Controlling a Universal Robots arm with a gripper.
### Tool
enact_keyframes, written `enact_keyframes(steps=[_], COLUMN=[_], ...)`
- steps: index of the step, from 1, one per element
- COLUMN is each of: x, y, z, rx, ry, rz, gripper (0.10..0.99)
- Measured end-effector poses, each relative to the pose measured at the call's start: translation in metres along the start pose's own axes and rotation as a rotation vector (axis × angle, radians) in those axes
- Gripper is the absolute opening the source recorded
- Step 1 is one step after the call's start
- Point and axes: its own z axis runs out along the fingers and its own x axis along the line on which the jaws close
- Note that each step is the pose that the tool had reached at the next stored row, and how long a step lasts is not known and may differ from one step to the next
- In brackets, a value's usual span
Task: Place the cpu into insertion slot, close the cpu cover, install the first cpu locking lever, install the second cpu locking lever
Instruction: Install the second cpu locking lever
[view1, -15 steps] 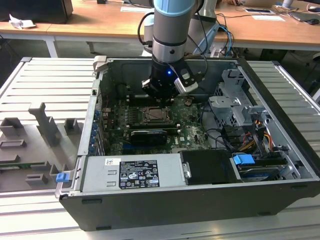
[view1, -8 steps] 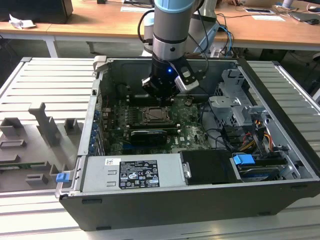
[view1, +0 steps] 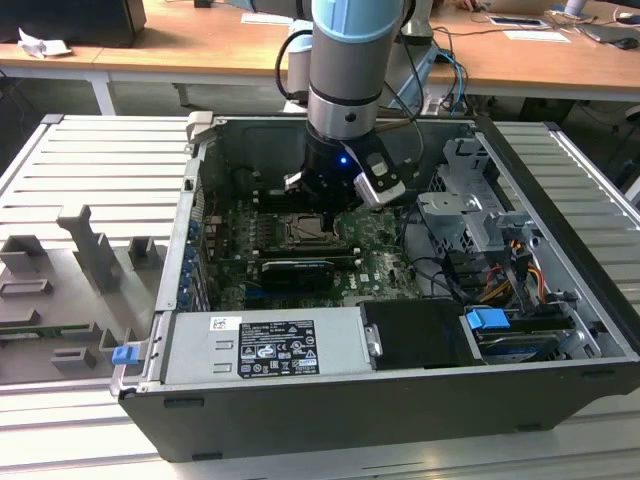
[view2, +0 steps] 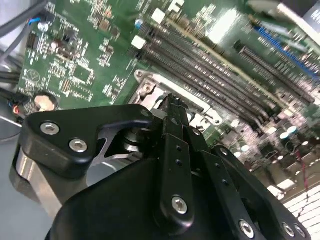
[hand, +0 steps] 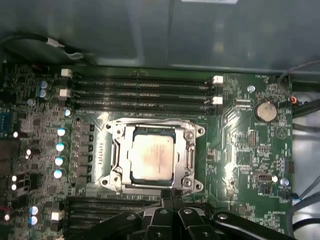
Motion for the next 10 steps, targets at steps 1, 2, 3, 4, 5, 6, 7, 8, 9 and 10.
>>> enact_keyframes(steps=[1,2,3,4,5,6,7,8,9,10], x=[0.0005,0.0015,0.0030,0.0056,0.0082,0.0107,0.0135,0.0213,0.0253,0.0289], y=[-0.0037,-0.0056,-0.0062,-0.0068,-0.0072,-0.0075,-0.0077,-0.0077,-0.0076,-0.0075], z=[-0.0003,-0.0004,-0.0004,-0.0005,-0.0006,-0.0006,-0.0006,-0.0006,-0.0006,-0.0006], rx=[0.000,-0.001,-0.001,-0.002,-0.002,-0.002,-0.002,-0.002,-0.002,-0.002], ry=[0.0000,-0.0001,0.0000,0.0000,0.0000,0.0000,0.0000,0.0000,0.0001,0.0001], rz=[0.000,-0.001,-0.001,-0.001,-0.002,-0.002,-0.002,-0.002,-0.002,-0.002], gripper=[0.106,0.106,0.106,0.106,0.106,0.106,0.106,0.106,0.106,0.106])
